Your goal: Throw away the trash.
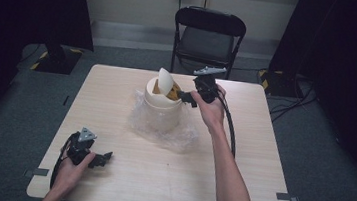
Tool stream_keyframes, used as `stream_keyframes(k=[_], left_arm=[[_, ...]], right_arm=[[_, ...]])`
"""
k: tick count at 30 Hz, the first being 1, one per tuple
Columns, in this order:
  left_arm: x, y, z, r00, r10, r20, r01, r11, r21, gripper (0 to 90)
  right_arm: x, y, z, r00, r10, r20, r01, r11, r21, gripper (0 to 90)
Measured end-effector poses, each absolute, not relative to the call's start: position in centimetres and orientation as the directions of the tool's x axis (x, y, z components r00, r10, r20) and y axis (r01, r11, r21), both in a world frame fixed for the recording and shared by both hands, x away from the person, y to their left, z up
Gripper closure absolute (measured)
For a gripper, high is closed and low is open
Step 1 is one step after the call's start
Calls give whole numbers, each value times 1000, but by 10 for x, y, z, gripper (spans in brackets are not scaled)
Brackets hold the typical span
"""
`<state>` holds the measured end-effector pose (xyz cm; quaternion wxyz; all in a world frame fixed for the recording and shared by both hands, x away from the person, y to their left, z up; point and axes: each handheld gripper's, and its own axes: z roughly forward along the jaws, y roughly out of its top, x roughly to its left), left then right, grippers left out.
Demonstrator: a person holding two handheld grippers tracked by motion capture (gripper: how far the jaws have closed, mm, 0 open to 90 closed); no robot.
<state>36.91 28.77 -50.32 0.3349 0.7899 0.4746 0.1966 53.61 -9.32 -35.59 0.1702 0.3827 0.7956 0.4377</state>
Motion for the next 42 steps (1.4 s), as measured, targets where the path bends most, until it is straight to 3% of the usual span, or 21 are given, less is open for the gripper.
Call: stream_keyframes(k=[42], left_arm=[[369,288,-503,472,881,-10,618,-323,716,0]], right_arm=[[481,-178,-376,-534,837,121,511,206,834,146]])
